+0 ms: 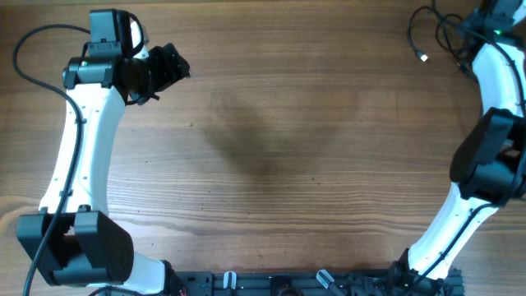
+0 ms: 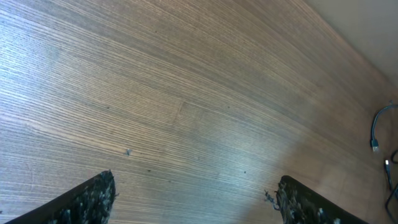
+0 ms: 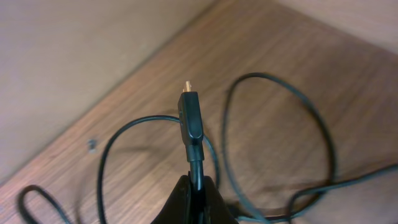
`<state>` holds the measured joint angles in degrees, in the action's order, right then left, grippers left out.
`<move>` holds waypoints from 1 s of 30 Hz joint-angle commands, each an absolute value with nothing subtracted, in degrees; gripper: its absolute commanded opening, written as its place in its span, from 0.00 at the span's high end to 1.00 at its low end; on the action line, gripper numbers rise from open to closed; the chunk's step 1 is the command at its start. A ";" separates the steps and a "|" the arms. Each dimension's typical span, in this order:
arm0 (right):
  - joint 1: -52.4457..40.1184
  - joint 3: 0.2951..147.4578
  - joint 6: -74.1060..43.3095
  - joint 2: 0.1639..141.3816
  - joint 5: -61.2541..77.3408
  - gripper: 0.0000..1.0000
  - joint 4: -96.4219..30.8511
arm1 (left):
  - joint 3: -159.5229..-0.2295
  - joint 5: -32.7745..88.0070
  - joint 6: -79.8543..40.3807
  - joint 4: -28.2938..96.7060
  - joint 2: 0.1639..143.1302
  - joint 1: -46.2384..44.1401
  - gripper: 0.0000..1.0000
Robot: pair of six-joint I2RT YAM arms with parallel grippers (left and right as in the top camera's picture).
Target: Untangle cables
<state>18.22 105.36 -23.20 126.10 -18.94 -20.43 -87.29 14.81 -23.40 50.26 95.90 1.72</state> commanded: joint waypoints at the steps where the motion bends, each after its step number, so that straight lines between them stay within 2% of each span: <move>1: 20.80 106.08 -24.14 123.00 -17.74 0.96 -21.10 | -87.66 14.28 -23.57 49.93 96.44 1.72 0.15; 4: 21.52 106.08 -22.61 121.51 -10.37 0.94 -20.86 | -87.66 14.28 -23.57 49.95 96.44 1.69 0.15; 5: 21.41 106.08 -19.14 121.05 -5.10 0.85 -20.05 | -87.66 14.28 -23.57 49.87 96.44 1.61 0.15; 6: 20.93 106.08 -14.13 120.55 1.76 0.35 -19.44 | -87.66 14.28 -23.57 49.71 96.44 1.61 0.15; 7: 20.60 106.08 -12.64 120.25 3.75 0.00 -19.51 | -87.66 14.28 -23.57 49.67 96.44 1.61 0.15; 13: 20.10 106.19 -11.99 112.92 15.25 0.00 -22.83 | -87.66 14.28 -23.55 49.54 96.44 1.61 0.14; 16: 19.73 106.19 -11.97 105.73 27.81 0.00 -27.33 | -87.66 14.26 -23.55 49.54 96.44 1.61 0.06; 19: 17.08 106.19 -11.40 100.05 33.17 0.00 -34.81 | -87.66 14.26 -23.55 49.76 96.44 1.61 0.00; 25: 4.84 106.19 -2.81 94.50 30.81 0.00 -51.68 | -87.66 14.26 -23.55 50.02 96.44 1.61 0.00; 30: -2.61 106.17 -2.74 94.50 26.04 0.00 -56.23 | -87.66 14.26 -23.55 50.02 96.44 1.63 0.00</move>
